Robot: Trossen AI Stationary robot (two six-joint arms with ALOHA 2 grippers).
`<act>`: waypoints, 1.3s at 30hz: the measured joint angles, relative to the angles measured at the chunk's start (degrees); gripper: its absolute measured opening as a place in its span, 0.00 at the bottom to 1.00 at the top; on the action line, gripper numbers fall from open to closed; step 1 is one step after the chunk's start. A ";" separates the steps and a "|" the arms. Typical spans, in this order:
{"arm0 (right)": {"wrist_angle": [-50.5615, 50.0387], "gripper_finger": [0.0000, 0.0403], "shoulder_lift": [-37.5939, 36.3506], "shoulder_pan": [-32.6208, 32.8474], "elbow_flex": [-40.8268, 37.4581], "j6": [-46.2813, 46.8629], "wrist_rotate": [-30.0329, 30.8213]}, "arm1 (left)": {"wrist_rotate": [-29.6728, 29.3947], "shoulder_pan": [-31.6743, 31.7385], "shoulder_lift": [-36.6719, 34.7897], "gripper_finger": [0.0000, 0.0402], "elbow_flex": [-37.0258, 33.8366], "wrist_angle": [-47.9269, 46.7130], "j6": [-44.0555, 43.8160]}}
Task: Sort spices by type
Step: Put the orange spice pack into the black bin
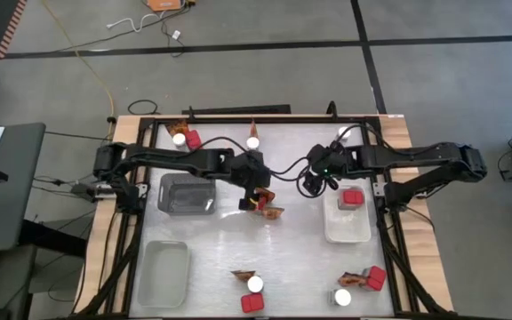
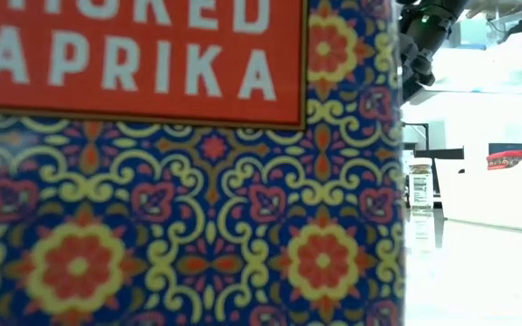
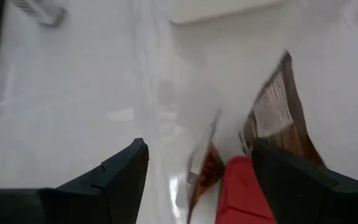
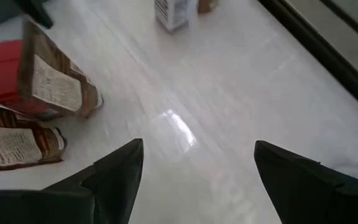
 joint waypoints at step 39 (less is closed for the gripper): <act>-6.80 0.83 -12.86 6.88 0.07 16.16 6.21 | 5.87 4.09 2.07 0.01 -0.08 -4.87 -1.76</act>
